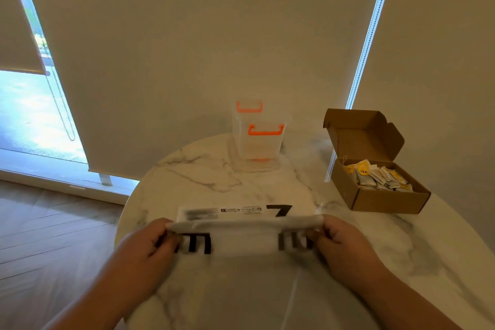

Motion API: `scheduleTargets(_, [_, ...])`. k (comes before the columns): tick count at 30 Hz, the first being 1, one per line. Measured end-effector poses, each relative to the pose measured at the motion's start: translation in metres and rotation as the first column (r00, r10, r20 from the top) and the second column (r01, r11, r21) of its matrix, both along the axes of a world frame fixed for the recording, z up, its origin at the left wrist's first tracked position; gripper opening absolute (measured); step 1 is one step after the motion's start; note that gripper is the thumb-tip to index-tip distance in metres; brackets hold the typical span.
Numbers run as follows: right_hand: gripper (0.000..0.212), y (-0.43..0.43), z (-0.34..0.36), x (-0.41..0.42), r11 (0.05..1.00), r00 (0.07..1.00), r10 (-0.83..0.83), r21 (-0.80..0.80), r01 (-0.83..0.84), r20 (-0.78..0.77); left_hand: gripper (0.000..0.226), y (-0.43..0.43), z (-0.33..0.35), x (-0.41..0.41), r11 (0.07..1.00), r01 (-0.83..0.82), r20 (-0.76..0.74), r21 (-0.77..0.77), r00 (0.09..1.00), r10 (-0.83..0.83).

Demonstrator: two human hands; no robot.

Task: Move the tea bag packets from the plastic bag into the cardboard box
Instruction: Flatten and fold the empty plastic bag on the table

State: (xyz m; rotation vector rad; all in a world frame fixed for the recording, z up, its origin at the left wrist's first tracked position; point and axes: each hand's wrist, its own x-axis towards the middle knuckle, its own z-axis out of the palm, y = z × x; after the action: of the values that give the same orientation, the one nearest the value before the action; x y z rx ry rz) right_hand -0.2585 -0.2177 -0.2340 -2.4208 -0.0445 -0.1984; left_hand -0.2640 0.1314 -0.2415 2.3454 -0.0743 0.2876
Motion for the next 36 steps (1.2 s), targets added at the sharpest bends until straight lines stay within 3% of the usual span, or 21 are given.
scheduleTargets(4, [0.013, 0.012, -0.002, 0.008, 0.993, 0.994, -0.101, -0.058, 0.099, -0.030, 0.022, -0.008, -0.010, 0.010, 0.973, -0.162, 0.001, 0.163, 0.986, 0.164])
scheduleTargets(6, [0.029, 0.018, -0.007, 0.010, 0.982, 0.990, -0.133, -0.145, 0.124, -0.053, 0.013, -0.014, -0.012, 0.011, 0.948, -0.214, 0.042, 0.233, 0.977, 0.210])
scheduleTargets(9, [0.061, 0.016, -0.013, 0.013, 0.970, 0.979, -0.201, -0.140, 0.201, 0.011, 0.040, -0.016, -0.016, 0.011, 0.919, -0.273, 0.107, 0.286, 0.962, 0.253])
scheduleTargets(12, [0.066, 0.012, -0.007, 0.008, 0.974, 0.989, 0.034, -0.228, -0.001, 0.144, 0.053, -0.015, -0.015, 0.003, 0.926, -0.039, 0.219, 0.375, 0.975, -0.047])
scheduleTargets(15, [0.062, 0.022, -0.007, 0.009, 0.812, 0.937, 0.340, -0.477, -0.336, -0.081, 0.061, -0.018, -0.012, 0.004, 0.798, 0.294, 0.010, 0.526, 0.936, -0.351])
scheduleTargets(18, [0.090, 0.030, -0.014, 0.012, 0.706, 0.915, 0.331, -0.583, -0.402, -0.230, 0.071, -0.020, -0.011, 0.014, 0.727, 0.400, -0.174, 0.558, 0.913, -0.369])
scheduleTargets(22, [0.083, 0.030, -0.012, 0.009, 0.707, 0.918, 0.316, -0.586, -0.395, -0.237, 0.074, -0.021, -0.012, 0.018, 0.688, 0.403, -0.213, 0.603, 0.913, -0.348])
scheduleTargets(24, [0.090, 0.032, -0.011, 0.008, 0.698, 0.915, 0.318, -0.591, -0.403, -0.248, 0.074, -0.021, -0.012, 0.017, 0.683, 0.399, -0.207, 0.612, 0.914, -0.349])
scheduleTargets(26, [0.095, 0.033, -0.011, 0.009, 0.693, 0.915, 0.312, -0.597, -0.404, -0.257, 0.072, -0.021, -0.013, 0.017, 0.681, 0.405, -0.215, 0.610, 0.912, -0.349])
scheduleTargets(29, [0.075, 0.028, -0.012, 0.013, 0.705, 0.912, 0.324, -0.579, -0.410, -0.252, 0.057, -0.018, -0.014, 0.019, 0.707, 0.425, -0.228, 0.566, 0.904, -0.361])
scheduleTargets(33, [0.079, 0.006, -0.009, 0.011, 0.864, 0.929, 0.328, -0.342, -0.369, -0.173, 0.057, -0.007, -0.008, 0.014, 0.893, 0.356, -0.122, 0.276, 0.934, -0.335])
scheduleTargets(36, [0.063, -0.006, -0.007, 0.006, 0.887, 0.941, 0.322, -0.314, -0.339, -0.104, 0.051, -0.002, -0.005, 0.008, 0.955, 0.273, -0.080, 0.117, 0.961, -0.265])
